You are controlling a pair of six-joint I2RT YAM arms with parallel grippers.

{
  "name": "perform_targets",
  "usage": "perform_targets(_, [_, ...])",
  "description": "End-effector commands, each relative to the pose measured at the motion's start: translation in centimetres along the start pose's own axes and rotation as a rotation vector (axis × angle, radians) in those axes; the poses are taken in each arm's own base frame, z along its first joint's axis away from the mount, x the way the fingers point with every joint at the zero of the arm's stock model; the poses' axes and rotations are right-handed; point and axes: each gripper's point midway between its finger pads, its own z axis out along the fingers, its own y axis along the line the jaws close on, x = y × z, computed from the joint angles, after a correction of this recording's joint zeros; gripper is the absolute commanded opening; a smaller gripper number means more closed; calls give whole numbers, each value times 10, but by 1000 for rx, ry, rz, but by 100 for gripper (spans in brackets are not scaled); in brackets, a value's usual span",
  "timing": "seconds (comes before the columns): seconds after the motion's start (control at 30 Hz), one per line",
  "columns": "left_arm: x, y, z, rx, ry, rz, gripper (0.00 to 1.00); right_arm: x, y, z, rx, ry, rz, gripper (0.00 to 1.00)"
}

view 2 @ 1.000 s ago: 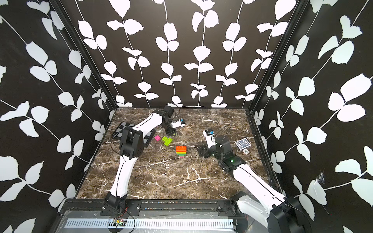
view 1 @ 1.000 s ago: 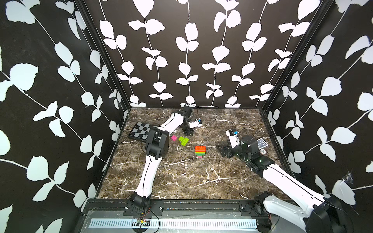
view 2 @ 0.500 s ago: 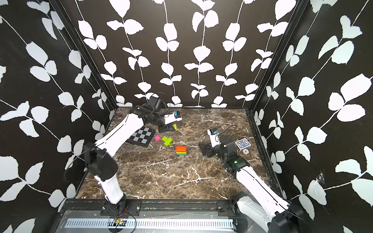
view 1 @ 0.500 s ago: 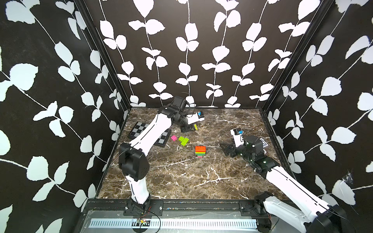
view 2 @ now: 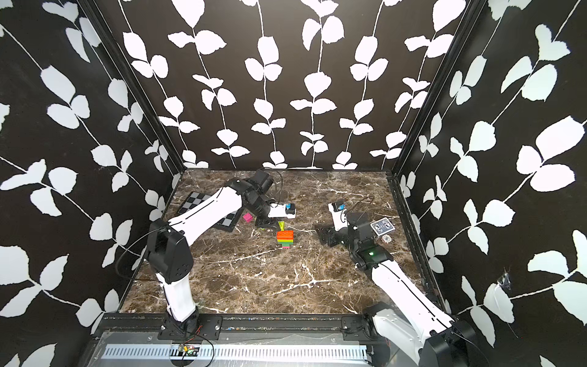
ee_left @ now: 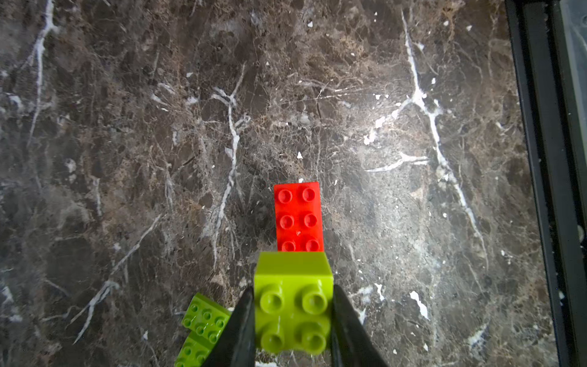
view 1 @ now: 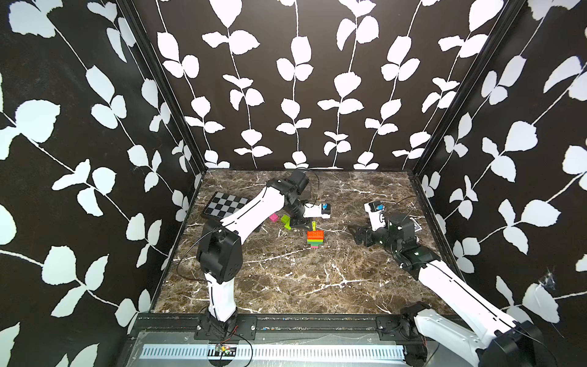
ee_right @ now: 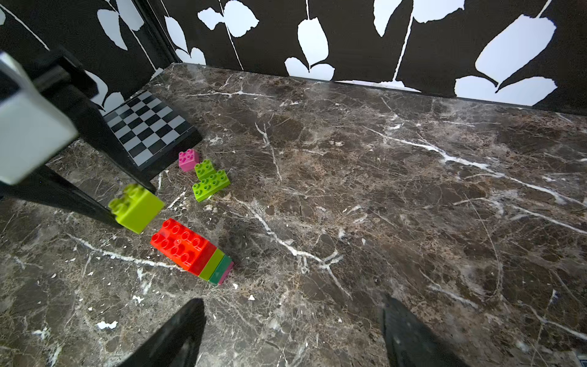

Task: Assemble a carrot with lego
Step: Assemble the lego brick with the lego brick.

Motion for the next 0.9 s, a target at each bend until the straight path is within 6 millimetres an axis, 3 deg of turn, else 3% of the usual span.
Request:
perform_targets(0.0, [-10, -5, 0, 18, -20, 17, 15, -2, -2, -4, 10, -12, -14, 86])
perform_targets(0.87, [3, 1, 29, -4, 98, -63, 14, 6, -3, -1, 14, 0, 19, 87])
